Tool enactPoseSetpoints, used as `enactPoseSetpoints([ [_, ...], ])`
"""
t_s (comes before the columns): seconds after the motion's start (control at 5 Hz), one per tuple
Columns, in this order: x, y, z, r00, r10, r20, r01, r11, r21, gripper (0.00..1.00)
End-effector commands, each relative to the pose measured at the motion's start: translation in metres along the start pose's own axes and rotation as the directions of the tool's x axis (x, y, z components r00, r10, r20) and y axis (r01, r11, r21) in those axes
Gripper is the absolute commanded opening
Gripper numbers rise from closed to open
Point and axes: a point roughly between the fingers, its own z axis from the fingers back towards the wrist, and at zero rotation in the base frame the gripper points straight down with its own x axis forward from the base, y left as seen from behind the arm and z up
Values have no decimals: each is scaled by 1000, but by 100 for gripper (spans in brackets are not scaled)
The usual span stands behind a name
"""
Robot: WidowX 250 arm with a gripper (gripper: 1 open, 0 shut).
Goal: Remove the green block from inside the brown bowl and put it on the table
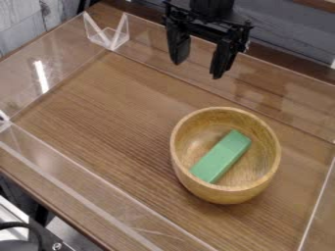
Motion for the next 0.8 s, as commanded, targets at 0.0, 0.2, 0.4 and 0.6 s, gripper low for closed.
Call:
enactPoseSetpoints([
  [0.0, -11, -15, -13, 999, -48, -14, 48, 999, -7, 100],
  [0.2, -30, -41, -36, 994, -107, -32, 106, 994, -17, 100],
  [0.4, -36, -64, -51, 990, -140, 3, 140, 990, -16, 100],
  [0.6, -39, -77, -64, 985, -169, 28, 170, 985, -17, 100],
])
